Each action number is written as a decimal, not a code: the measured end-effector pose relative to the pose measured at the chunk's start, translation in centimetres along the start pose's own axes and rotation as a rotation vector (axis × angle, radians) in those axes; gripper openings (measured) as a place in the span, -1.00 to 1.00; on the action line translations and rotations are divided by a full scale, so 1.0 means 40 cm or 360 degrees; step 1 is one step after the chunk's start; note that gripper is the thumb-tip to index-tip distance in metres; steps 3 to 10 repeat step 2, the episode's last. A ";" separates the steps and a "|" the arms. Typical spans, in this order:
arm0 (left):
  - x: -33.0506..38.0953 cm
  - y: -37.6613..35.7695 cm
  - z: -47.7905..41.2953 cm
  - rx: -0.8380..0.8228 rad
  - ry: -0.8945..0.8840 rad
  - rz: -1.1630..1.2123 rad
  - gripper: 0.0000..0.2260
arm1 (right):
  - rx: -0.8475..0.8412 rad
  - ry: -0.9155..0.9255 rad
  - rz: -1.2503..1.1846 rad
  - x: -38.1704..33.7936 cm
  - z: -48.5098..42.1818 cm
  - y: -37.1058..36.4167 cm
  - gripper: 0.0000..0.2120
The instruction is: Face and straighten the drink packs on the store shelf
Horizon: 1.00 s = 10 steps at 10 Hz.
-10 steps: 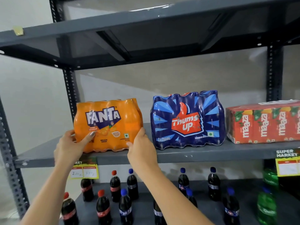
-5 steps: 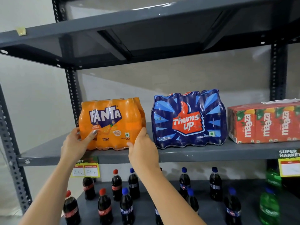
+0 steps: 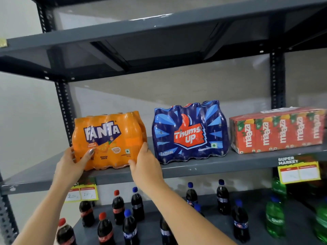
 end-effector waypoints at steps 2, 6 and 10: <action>0.054 0.004 0.080 0.0444 -0.0385 -0.0376 -0.30 | 0.0208 0.0430 -0.0456 0.067 0.079 0.253 -0.73; 0.054 0.004 0.080 0.0444 -0.0385 -0.0376 -0.30 | 0.0208 0.0430 -0.0456 0.067 0.079 0.253 -0.73; 0.054 0.004 0.080 0.0444 -0.0385 -0.0376 -0.30 | 0.0208 0.0430 -0.0456 0.067 0.079 0.253 -0.73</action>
Point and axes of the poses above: each hand's wrist, its own z-axis away from the middle knuckle, its own y-axis out of the back of the hand, x = y × z, the point moved 1 cm from there along -z, towards the middle knuckle, and after that the axes turned 4 degrees about -y, right-handed, at the moved point
